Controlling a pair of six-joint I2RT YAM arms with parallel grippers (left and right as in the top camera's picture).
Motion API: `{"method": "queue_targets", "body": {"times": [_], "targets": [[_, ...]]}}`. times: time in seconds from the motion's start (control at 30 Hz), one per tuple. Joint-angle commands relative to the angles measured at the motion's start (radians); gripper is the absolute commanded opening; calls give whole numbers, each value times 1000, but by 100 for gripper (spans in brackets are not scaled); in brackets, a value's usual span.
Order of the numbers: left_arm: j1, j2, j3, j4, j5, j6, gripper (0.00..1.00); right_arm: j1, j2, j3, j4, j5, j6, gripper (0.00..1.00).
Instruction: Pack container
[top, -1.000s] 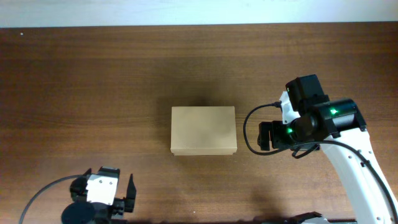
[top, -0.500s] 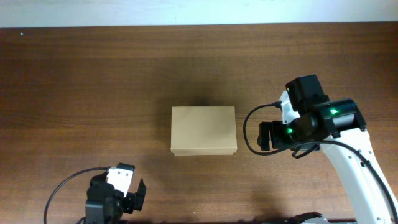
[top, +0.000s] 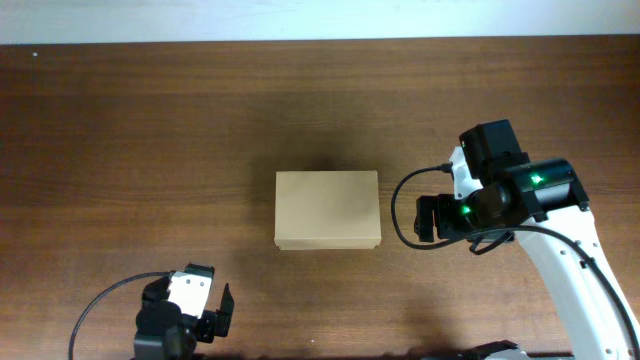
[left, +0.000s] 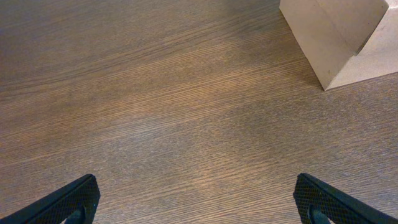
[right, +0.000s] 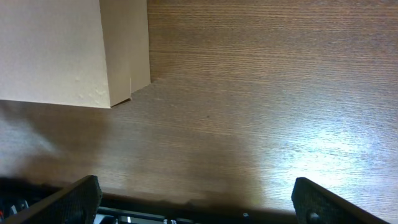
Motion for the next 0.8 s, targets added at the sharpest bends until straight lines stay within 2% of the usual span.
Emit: {"method": "queue_targets", "body": {"times": [0.0, 0.77], "targets": [[-5, -10, -15, 4, -8, 12, 100, -1, -15, 13, 0, 5, 4, 99], [-5, -10, -15, 4, -8, 12, 100, 0, -27, 13, 0, 5, 4, 99]]}}
